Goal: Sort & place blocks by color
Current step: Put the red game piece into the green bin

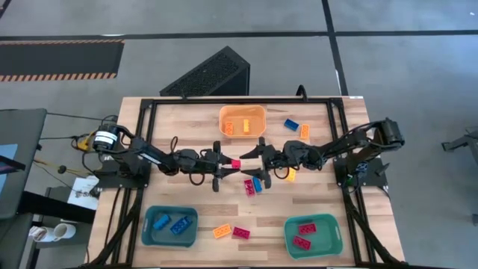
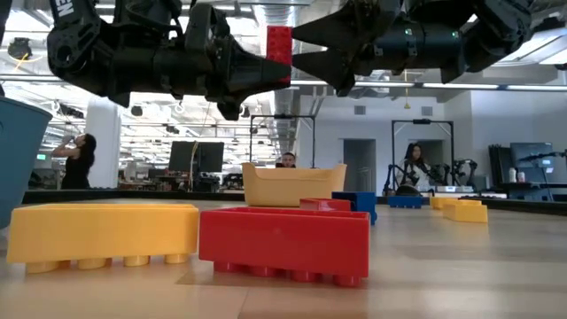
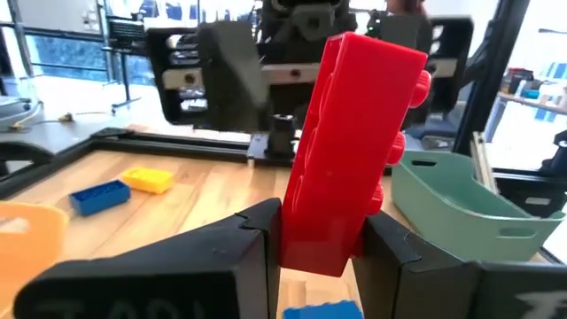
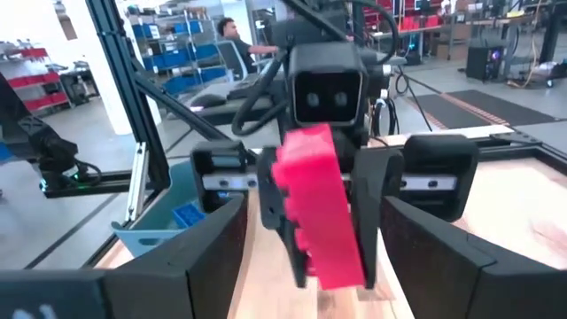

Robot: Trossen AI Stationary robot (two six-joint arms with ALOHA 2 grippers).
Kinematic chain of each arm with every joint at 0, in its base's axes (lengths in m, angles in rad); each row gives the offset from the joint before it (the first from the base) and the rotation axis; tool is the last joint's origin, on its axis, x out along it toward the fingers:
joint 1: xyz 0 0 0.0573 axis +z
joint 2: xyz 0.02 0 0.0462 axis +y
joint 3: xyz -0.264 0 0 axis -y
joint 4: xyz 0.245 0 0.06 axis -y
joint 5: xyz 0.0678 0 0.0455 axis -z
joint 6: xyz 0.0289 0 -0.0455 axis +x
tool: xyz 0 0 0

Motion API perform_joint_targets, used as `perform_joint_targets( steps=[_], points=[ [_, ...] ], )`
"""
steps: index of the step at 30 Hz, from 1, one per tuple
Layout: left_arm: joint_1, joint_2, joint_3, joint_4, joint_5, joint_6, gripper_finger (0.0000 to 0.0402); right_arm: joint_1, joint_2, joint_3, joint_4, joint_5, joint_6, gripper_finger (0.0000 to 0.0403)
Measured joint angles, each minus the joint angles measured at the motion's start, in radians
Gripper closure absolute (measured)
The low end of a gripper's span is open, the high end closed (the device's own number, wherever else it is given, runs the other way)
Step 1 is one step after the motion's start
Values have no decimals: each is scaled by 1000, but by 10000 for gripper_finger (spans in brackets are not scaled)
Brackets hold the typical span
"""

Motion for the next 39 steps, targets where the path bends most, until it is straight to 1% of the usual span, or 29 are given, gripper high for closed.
perform_joint_targets(
  steps=[9, 15, 18, 20, 22, 24, 25, 27, 29, 33, 36, 39],
  points=[
    [0, 0, 120, -201, 30, -1, 329, 0, 0, 0, -17, 1, 0, 122],
    [-3, 0, 133, -215, 33, -1, 329, 2, 0, 0, -17, 1, -8, 127],
    [-3, 0, 133, -217, 33, -9, 329, 8, 0, 0, -16, 1, -11, 157],
    [-2, 0, 133, -218, 32, -18, 329, 8, 0, 0, -16, 1, -13, 194],
    [-2, 0, 133, -218, 26, -30, 325, 8, 0, 0, -16, -1, -13, 241],
    [-2, 0, 132, -221, 16, -62, 313, 8, 0, 0, -19, 3, -21, 292],
    [-3, 0, 132, -222, 5, -73, 304, 7, -1, 0, -21, -1, -18, 310],
    [-3, 0, 132, -225, 4, -77, 279, 7, -6, 0, -40, 1, -13, 312],
    [-4, 0, 132, -242, 0, -70, 250, 7, -31, 0, -97, 1, -11, 312],
    [-5, 0, 132, -275, -4, -64, 198, 14, -134, 0, -296, 5, -10, 312],
    [3, 0, 132, -285, -4, -56, 176, 46, -221, -1, -454, 51, -2, 312],
    [14, 0, 132, -283, -14, -44, 170, 94, -289, -1, -571, 105, 27, 312]
  ],
)
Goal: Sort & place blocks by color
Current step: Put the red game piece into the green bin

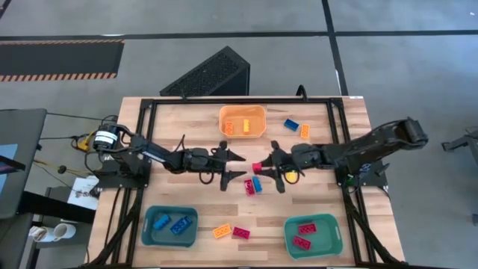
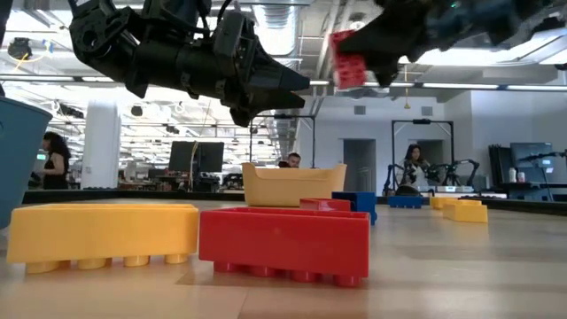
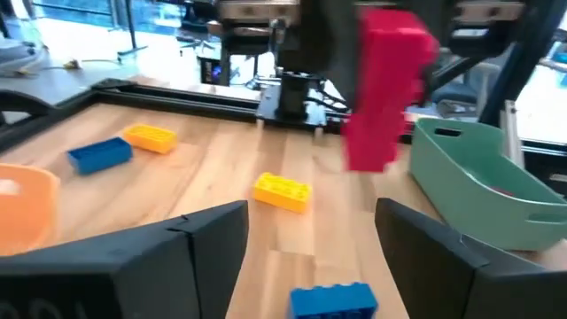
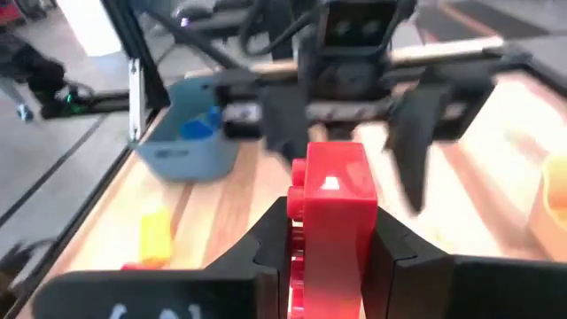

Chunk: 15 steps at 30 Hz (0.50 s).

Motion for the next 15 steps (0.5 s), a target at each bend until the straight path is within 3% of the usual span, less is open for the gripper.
perform_joint_targets(
  steps=[6, 11, 15],
  points=[
    [28, 0, 0, 48, -6, 6, 178, 140, -87, 0, -209, 11, 99, 304],
    [28, 0, 0, 26, -6, 5, 190, 279, -135, 0, -440, 10, 334, 304],
    [8, 0, 0, -42, -4, -21, 197, 380, -144, 0, -460, 9, 512, 305]
  ],
)
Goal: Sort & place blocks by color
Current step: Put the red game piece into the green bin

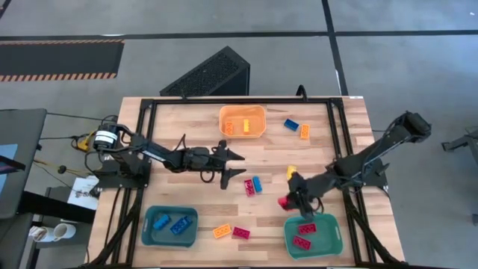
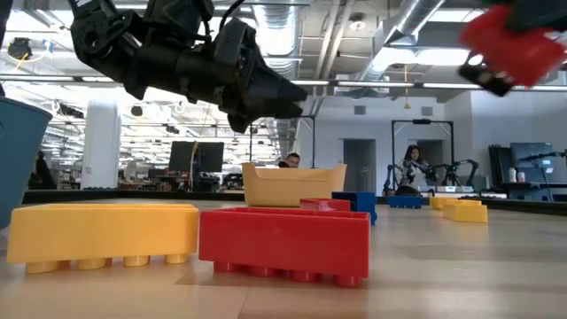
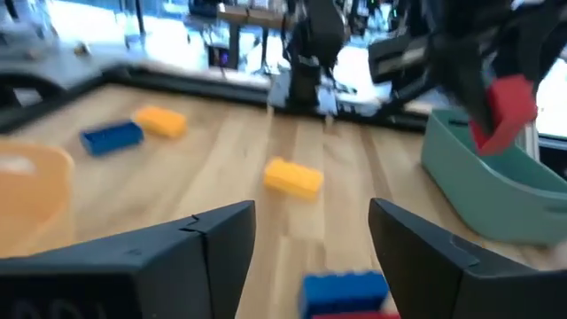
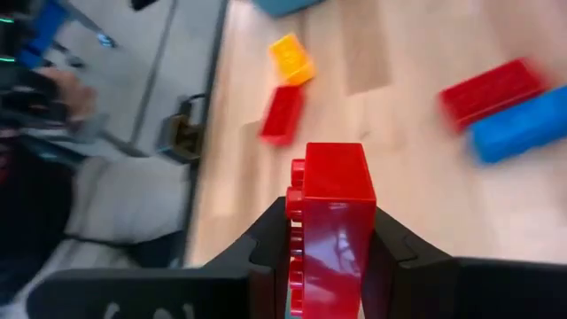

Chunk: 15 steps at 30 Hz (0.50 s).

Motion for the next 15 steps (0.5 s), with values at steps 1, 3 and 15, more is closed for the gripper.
perform_joint_targets(
  steps=[1, 3, 15],
  points=[
    [-8, 0, 0, -17, 0, -8, 199, 23, 0, 0, 1, -1, 27, 305],
    [-26, 0, 0, -36, -2, -18, 203, 65, 0, 0, -18, -1, 84, 305],
    [-112, 0, 0, 2, -62, 1, 237, 241, 27, 0, -124, -10, 456, 293]
  ],
)
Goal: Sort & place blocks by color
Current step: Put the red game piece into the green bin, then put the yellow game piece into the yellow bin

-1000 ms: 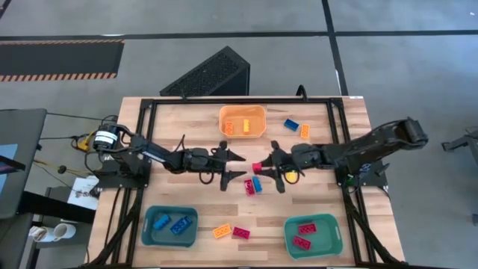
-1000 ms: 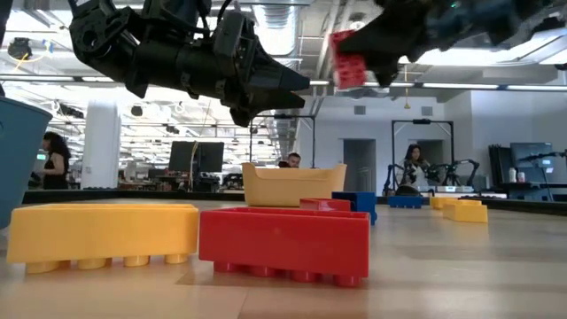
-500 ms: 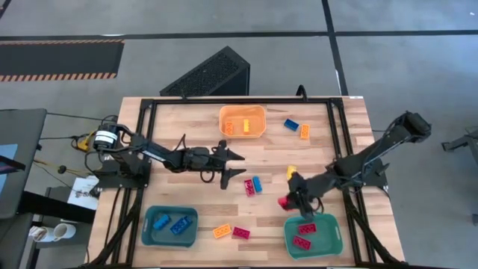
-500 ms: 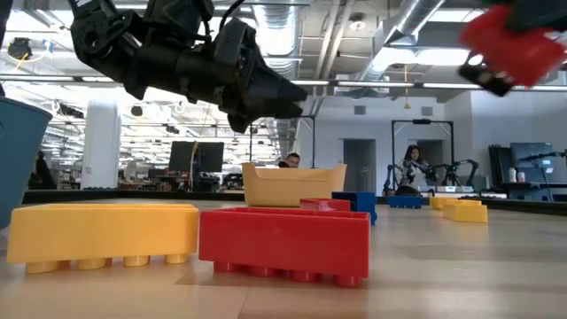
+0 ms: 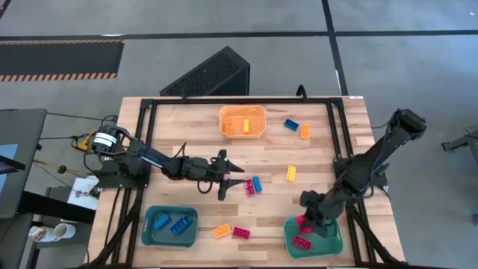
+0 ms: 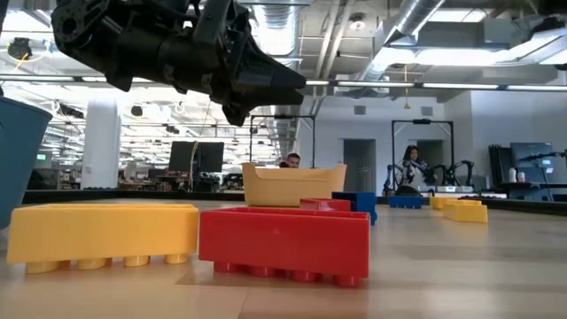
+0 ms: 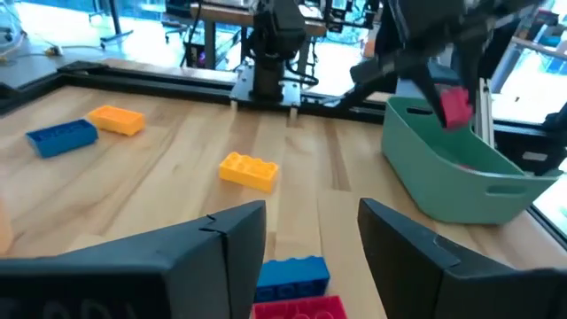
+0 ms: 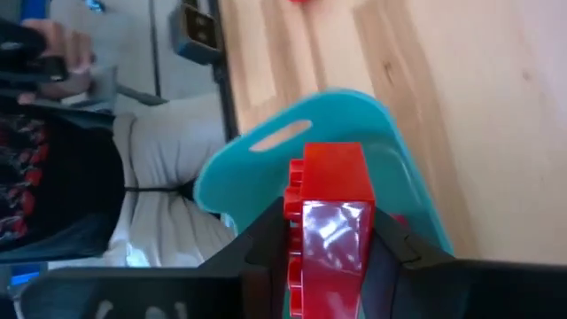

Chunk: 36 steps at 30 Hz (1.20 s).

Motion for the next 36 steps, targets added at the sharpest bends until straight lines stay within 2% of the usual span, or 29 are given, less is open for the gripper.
perform_joint_targets(
  steps=[8, 11, 15, 19, 21, 24, 28, 36],
  points=[
    [0, 0, 0, 19, 8, -8, 246, 8, 100, 0, 68, -3, 84, 231],
    [0, 0, 0, 30, 24, -23, 246, -4, 120, 0, 76, -44, 137, 212],
    [-6, 0, 0, 85, 124, -26, 246, -18, 123, 27, 66, -67, 127, 202],
    [-24, 0, 0, 128, 141, -26, 246, -37, 105, 90, 24, -66, 42, 206],
    [-30, 0, 0, 132, 141, -26, 246, -53, 98, 128, -28, -29, -20, 212],
    [-30, 0, 0, 133, 140, -27, 246, -82, 89, 175, -111, 93, -125, 223],
    [-30, 0, 0, 141, 138, -59, 246, -155, 89, 200, -226, 240, -142, 239],
    [-52, -38, 0, 153, 141, -47, 246, -336, 90, 200, -376, 307, -123, 257]
  ],
)
